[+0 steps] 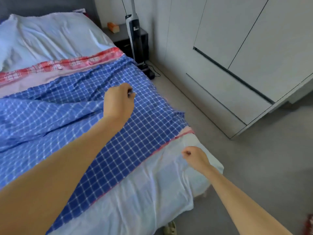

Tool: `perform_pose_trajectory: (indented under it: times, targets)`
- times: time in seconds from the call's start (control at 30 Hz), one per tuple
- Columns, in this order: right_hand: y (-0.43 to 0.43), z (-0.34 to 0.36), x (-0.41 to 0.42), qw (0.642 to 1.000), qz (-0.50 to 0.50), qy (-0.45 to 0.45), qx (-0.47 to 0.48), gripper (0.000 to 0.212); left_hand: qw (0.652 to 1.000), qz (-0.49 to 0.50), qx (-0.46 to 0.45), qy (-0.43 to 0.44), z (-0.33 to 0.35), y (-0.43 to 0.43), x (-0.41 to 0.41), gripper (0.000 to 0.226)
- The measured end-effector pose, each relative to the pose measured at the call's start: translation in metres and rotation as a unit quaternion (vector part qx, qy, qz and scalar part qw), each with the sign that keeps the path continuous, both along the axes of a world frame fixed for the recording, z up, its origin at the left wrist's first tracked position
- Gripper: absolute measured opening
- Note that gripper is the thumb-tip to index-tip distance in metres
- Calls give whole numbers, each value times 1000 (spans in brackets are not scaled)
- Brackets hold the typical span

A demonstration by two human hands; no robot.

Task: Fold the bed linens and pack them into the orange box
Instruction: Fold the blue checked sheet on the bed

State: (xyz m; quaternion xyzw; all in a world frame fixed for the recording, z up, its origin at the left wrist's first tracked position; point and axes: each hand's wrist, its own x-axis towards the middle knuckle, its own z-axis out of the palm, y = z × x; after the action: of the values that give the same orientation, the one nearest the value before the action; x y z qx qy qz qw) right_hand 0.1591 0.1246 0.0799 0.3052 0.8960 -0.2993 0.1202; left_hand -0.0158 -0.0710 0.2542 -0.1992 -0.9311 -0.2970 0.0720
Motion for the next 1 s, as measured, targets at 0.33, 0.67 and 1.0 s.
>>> perform_pose_trajectory:
  times: [0.33, 0.67, 1.0]
  targets:
    - [132, -88, -57, 991, -113, 39, -56, 22, 963, 133, 58, -228, -148, 124, -15, 7]
    - [156, -183, -149, 851, -363, 99, -367, 22, 933, 227, 120, -253, -211, 120, -52, 12]
    - [128, -168, -221, 882, -380, 211, -182, 22, 844, 361, 292, -268, -217, 30, -76, 11]
